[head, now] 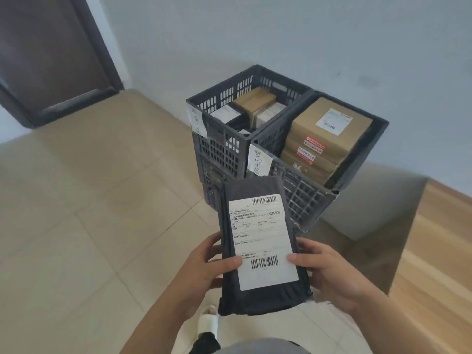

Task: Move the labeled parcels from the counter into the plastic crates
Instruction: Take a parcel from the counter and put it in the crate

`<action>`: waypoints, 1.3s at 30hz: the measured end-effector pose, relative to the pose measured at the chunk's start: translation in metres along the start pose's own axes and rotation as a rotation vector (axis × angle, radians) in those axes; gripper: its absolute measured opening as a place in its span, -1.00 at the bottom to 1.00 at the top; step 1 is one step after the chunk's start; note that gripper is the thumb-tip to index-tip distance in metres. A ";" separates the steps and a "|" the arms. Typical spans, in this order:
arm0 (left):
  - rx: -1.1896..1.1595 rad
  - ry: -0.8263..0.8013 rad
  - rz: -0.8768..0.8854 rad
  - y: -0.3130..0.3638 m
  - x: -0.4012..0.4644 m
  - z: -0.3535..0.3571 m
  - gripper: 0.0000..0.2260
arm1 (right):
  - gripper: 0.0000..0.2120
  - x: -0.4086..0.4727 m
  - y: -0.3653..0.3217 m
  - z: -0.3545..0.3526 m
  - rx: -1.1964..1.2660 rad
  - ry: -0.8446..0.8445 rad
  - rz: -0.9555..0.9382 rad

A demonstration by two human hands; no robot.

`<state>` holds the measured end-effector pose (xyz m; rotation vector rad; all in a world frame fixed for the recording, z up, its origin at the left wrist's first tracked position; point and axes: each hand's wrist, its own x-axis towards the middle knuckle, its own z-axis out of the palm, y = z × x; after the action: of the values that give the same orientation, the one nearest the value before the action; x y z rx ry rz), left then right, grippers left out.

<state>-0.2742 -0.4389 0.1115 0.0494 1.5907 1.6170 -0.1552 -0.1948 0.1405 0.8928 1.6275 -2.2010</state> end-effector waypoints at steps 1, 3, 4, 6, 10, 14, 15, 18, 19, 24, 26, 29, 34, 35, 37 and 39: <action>0.022 -0.037 -0.005 0.008 0.011 -0.006 -0.37 | -0.63 0.003 -0.002 0.004 0.026 0.042 -0.005; 0.067 -0.095 -0.015 0.021 0.037 -0.013 -0.37 | -0.61 0.008 -0.006 0.011 0.061 0.125 -0.009; 0.094 -0.116 -0.026 0.025 0.048 -0.014 -0.39 | -0.60 0.011 -0.007 0.013 0.073 0.168 -0.002; 0.137 -0.159 -0.055 0.033 0.068 -0.011 -0.46 | -0.64 0.016 -0.010 0.014 0.110 0.249 0.020; 0.188 -0.235 -0.085 0.050 0.109 0.000 -0.46 | -0.70 0.028 -0.018 0.001 0.191 0.344 0.014; 0.247 -0.241 -0.092 0.076 0.147 0.012 -0.39 | -0.67 0.052 -0.029 -0.021 0.252 0.337 -0.037; 0.260 -0.234 -0.079 0.086 0.159 0.015 -0.36 | -0.68 0.063 -0.036 -0.031 0.265 0.361 -0.067; 0.314 -0.151 -0.053 0.122 0.198 0.030 -0.31 | -0.83 0.094 -0.061 -0.071 0.330 0.556 -0.169; 0.333 -0.126 -0.054 0.135 0.210 0.036 -0.32 | -0.87 0.102 -0.068 -0.086 0.350 0.629 -0.203; 0.435 -0.045 -0.034 0.189 0.281 0.057 -0.45 | -0.92 0.151 -0.100 -0.169 0.277 0.956 -0.265; 0.483 -0.035 -0.017 0.200 0.308 0.067 -0.55 | -0.77 0.174 -0.108 -0.194 0.193 1.036 -0.239; 0.541 -0.006 -0.041 0.208 0.343 0.085 -0.51 | -0.38 0.207 -0.113 -0.220 0.029 1.048 -0.132; 0.660 -0.070 -0.186 0.203 0.395 0.120 -0.55 | -0.25 0.248 -0.112 -0.224 -0.152 1.064 0.003; 0.678 -0.082 -0.217 0.200 0.407 0.127 -0.63 | -0.26 0.253 -0.111 -0.222 -0.213 1.093 0.025; 0.723 -0.095 -0.263 0.193 0.432 0.140 -0.74 | -0.27 0.260 -0.109 -0.220 -0.341 1.147 0.060; 0.774 -0.120 -0.298 0.182 0.455 0.154 -0.66 | -0.28 0.264 -0.109 -0.220 -0.427 1.170 0.102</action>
<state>-0.5741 -0.0248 0.0603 0.2951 1.9305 0.6959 -0.3489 0.0854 0.0224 2.2389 2.2324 -1.1040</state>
